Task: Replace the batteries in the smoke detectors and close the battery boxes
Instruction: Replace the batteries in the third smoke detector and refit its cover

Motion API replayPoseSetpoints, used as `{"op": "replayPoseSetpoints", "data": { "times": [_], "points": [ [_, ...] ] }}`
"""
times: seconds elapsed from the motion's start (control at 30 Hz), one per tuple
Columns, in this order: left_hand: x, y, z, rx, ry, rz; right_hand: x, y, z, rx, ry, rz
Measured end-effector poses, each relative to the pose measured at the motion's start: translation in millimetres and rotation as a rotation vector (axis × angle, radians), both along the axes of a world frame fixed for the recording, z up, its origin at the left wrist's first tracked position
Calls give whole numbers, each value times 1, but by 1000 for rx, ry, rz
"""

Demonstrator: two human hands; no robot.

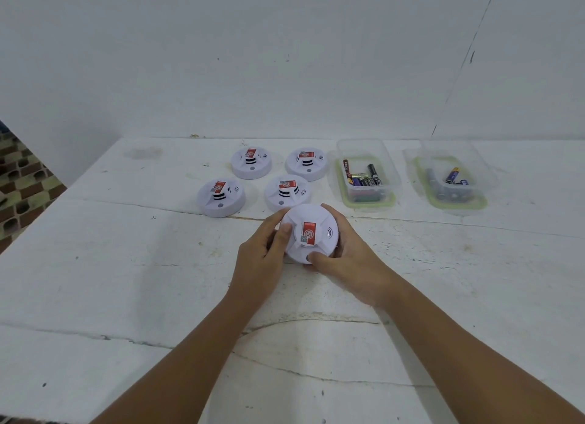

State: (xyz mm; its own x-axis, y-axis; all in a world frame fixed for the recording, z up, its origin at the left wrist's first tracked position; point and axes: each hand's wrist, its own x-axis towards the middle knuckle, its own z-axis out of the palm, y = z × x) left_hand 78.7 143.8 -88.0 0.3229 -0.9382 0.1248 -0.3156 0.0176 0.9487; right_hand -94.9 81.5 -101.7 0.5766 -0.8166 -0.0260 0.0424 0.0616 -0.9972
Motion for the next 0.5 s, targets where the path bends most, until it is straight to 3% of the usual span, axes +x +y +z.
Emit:
{"op": "replayPoseSetpoints", "data": {
  "times": [0.5],
  "points": [
    [0, 1, 1, 0, 10, -7, 1, 1, 1, 21, -28, -5]
  ]
}}
